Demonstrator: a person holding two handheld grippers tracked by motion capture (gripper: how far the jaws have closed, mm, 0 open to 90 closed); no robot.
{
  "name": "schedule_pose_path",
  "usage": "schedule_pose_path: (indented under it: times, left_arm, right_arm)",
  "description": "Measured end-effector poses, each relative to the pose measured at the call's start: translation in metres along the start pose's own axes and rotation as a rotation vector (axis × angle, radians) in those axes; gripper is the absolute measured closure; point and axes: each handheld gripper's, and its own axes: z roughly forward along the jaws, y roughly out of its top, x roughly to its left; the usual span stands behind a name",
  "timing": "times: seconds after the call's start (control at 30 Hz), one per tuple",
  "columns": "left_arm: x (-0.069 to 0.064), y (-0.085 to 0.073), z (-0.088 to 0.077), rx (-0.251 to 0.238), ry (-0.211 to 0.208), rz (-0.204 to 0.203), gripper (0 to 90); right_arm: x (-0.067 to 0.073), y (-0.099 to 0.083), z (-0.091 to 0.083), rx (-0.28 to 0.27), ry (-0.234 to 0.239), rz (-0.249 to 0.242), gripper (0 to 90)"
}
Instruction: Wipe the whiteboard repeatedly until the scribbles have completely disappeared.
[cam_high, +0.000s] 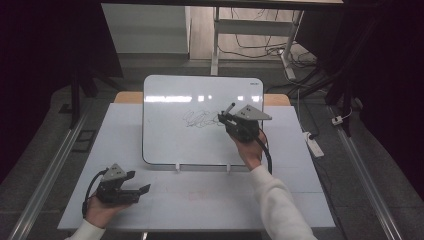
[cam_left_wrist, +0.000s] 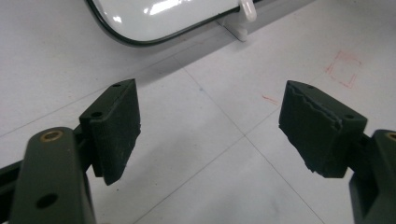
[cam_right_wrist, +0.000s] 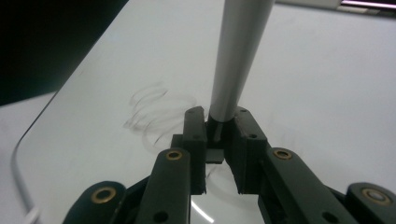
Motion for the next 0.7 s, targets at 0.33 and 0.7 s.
schedule_pose_path:
  times: [0.33,0.7]
  left_arm:
    - [0.008,-0.002,0.000,-0.005,0.004,-0.020,21.4]
    - [0.006,-0.003,-0.001,-0.005,0.008,-0.016,21.7]
  right_arm:
    - [0.010,0.004,0.044,0.032,0.051,-0.018,77.6]
    - [0.041,0.013,0.083,0.048,0.115,-0.096,77.6]
